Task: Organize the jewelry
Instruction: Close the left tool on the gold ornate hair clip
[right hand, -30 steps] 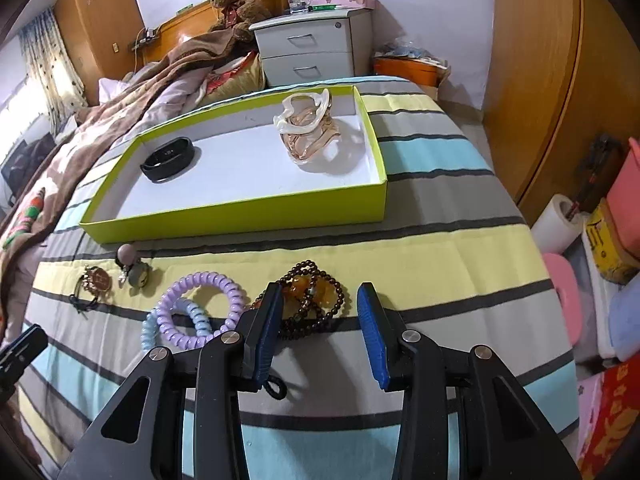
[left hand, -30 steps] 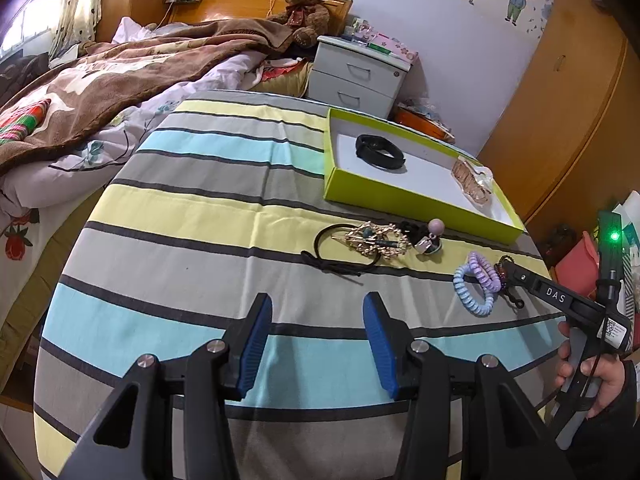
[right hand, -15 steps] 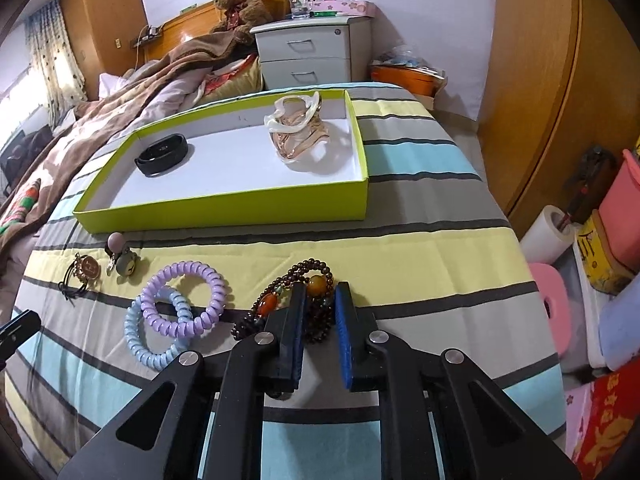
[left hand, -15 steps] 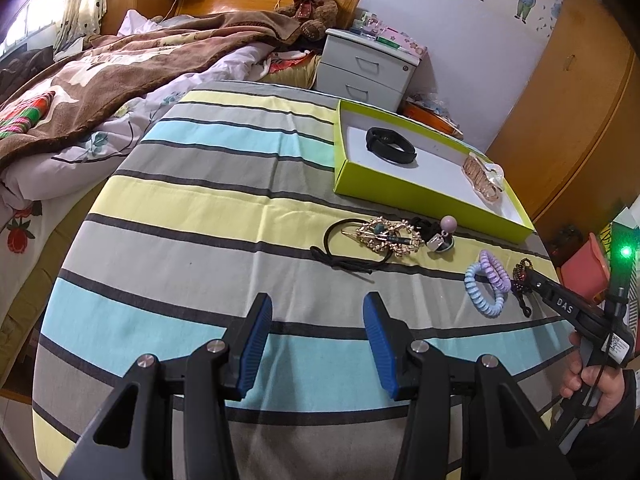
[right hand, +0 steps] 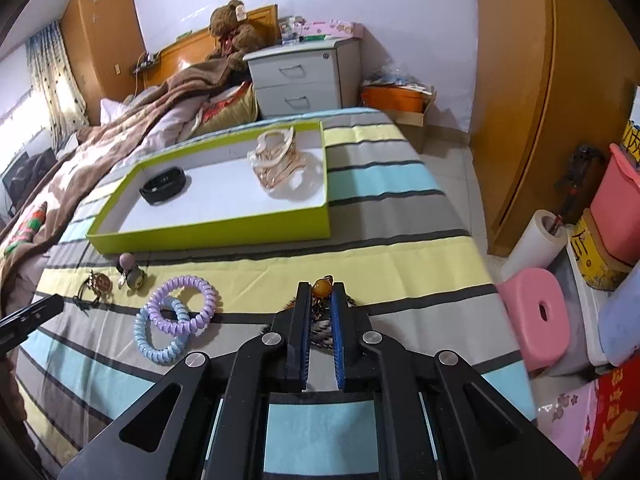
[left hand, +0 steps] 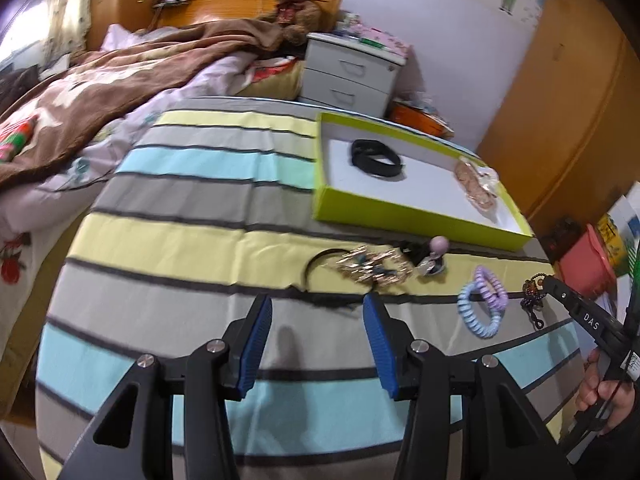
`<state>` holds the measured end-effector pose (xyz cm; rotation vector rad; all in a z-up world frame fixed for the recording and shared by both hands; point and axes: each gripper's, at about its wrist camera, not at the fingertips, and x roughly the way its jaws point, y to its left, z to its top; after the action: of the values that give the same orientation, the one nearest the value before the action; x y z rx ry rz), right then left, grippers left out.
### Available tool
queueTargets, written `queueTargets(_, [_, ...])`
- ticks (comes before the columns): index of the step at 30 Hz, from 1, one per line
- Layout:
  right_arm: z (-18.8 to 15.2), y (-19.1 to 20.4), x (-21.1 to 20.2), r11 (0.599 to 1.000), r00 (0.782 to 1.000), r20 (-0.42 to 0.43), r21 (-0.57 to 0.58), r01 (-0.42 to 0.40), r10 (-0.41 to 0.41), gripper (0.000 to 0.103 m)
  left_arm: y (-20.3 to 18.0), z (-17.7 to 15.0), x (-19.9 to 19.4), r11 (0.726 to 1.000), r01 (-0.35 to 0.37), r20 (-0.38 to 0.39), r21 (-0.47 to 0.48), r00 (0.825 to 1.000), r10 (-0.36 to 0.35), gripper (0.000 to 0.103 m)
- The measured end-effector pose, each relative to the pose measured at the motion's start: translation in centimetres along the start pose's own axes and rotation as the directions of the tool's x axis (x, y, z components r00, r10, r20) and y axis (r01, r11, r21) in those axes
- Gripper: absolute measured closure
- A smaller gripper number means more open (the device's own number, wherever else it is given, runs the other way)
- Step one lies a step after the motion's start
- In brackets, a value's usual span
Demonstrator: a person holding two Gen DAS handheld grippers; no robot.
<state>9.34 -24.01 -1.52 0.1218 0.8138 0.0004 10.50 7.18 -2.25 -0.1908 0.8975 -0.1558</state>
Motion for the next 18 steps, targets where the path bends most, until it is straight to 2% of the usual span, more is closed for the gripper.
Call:
queueTargets(5, [0.0,-0.4,-0.5,1.000,1.000,0.011,0.009,-0.008,0.008,0.094,-2.2,0.7,1.1,0.997,0.039,-0.019,0.066,0.999,-0.038,0.050])
queueTargets(10, [0.0,-0.4,-0.4,1.000,1.000,0.007,0.011,-0.023,0.022,0.094,-3.8,1.1,2.3,0.995,0.028,-0.036,0.099,0.999,-0.025,0.050])
queueTargets(15, [-0.1,-0.5,-0.3,0.999,0.999,0.006,0.015,-0.032,0.032,0.094,-4.7,1.7,3.8,0.992,-0.007,-0.048,0.129,0.999,0.013,0.050])
queueTargets(18, [-0.1,-0.5,-0.3,0.999,0.999,0.006,0.013,-0.037,0.037,0.094,-4.9,1.6,4.1,0.989,-0.058,-0.043,0.138,0.997,0.064,0.050])
